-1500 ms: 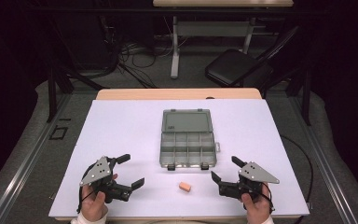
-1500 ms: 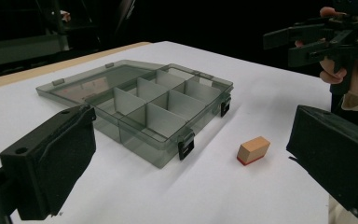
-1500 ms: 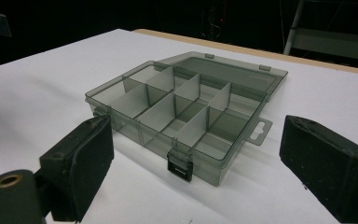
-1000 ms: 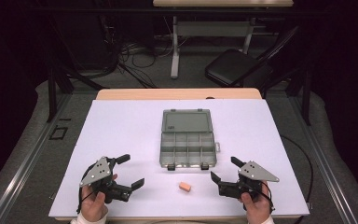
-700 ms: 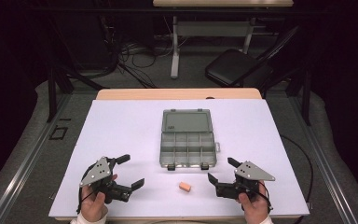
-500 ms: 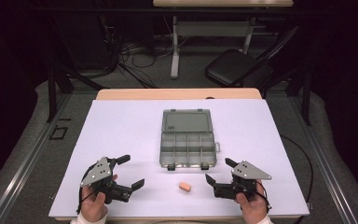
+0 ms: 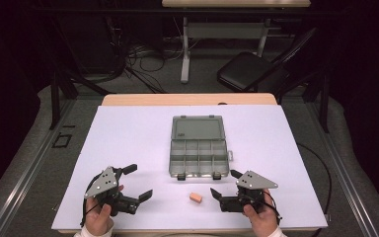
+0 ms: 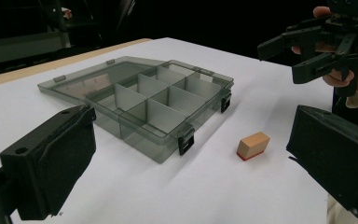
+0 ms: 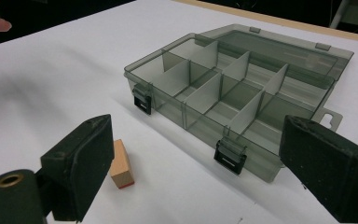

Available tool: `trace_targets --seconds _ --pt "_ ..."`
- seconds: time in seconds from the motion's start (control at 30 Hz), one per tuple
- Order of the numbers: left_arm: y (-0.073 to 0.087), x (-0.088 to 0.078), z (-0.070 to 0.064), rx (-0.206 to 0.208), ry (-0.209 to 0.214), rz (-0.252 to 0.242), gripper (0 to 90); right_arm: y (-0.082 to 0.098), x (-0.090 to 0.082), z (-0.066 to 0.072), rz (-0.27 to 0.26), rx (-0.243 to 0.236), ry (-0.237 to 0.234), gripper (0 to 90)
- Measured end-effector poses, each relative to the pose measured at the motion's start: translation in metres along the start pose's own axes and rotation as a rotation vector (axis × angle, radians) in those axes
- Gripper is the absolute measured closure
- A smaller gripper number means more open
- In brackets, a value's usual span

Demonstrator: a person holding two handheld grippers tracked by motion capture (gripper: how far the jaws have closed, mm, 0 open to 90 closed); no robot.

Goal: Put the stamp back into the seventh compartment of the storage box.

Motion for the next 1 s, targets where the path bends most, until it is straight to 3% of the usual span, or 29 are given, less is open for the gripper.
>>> trace_targets --seconds 0.53,1.0 --pt "0.0 0.001 -0.001 0.001 0.004 0.001 0.9 0.004 0.007 0.014 0.058 -0.004 -0.063 10.5" --pt "0.001 0.002 -0.002 0.005 0.006 0.007 0.8 0.007 0.011 0.022 0.129 0.01 -0.09 10.5"
Point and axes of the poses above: each handheld gripper's, and its own axes: x roughly forward along the jaws, y roughly out of its underside, z roughly to its left, the point moved 9 cm from there along x, roughly forward along the jaws, and after that the axes turned 6 degrees about -y, right-handed, at the moved point
